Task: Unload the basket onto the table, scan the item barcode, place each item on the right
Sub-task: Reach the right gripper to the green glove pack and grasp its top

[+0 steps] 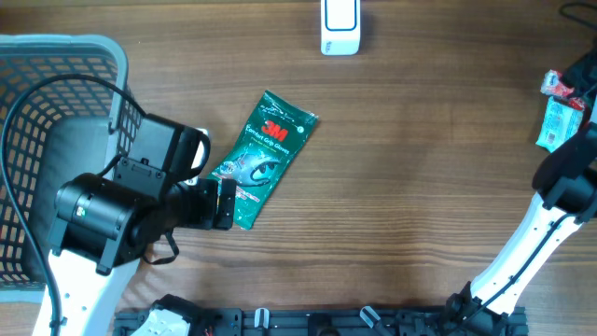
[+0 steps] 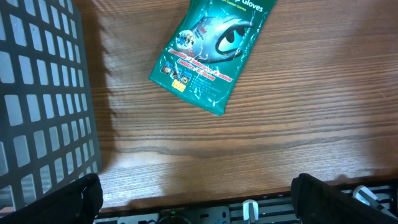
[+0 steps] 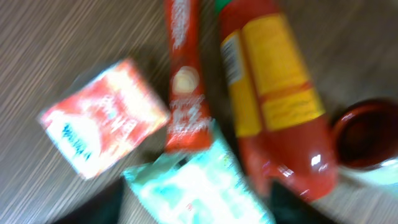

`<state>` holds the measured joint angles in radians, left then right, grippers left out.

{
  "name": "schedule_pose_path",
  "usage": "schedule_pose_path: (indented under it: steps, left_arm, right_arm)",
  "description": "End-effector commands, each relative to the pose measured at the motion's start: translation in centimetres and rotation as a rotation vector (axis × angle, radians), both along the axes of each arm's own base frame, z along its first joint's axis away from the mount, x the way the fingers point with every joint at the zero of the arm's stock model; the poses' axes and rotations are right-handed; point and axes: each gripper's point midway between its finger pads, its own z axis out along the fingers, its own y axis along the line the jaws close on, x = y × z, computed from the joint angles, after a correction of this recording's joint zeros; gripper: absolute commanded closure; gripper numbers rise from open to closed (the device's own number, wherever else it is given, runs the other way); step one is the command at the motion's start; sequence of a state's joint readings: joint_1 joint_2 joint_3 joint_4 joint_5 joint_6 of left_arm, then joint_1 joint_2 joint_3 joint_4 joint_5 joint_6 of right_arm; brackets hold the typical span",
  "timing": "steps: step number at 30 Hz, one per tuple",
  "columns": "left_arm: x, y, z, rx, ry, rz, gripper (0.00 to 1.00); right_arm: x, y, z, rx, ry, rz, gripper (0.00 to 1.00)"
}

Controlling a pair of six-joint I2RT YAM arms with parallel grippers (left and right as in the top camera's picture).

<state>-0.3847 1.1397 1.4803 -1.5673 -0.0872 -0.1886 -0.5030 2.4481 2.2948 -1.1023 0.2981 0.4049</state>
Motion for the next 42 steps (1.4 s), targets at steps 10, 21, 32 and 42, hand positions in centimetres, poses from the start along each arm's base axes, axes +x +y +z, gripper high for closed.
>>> schedule_pose_path:
  steps: [10,21,32,42]
  left_arm:
    - [0.0,0.0,0.3,-0.012,-0.01,0.011,0.0]
    - [0.0,0.0,0.3,-0.012,-0.01,0.011,0.0]
    - [0.0,0.0,0.3,-0.012,-0.011,0.01,0.0]
    - [0.0,0.0,0.3,-0.012,-0.011,0.011,0.0]
  right_arm:
    - [2.6,28.8,6.9,0.565,-0.07,0.37,0.0]
    - [-4.6,52.8,2.2,0.617,0.225,0.544,0.0]
    - [-12.4,64.3,-5.8,0.608,0.296,0.556,0.0]
    - [-15.8,62.7,-13.7,0.579,0.326,0.471,0.49]
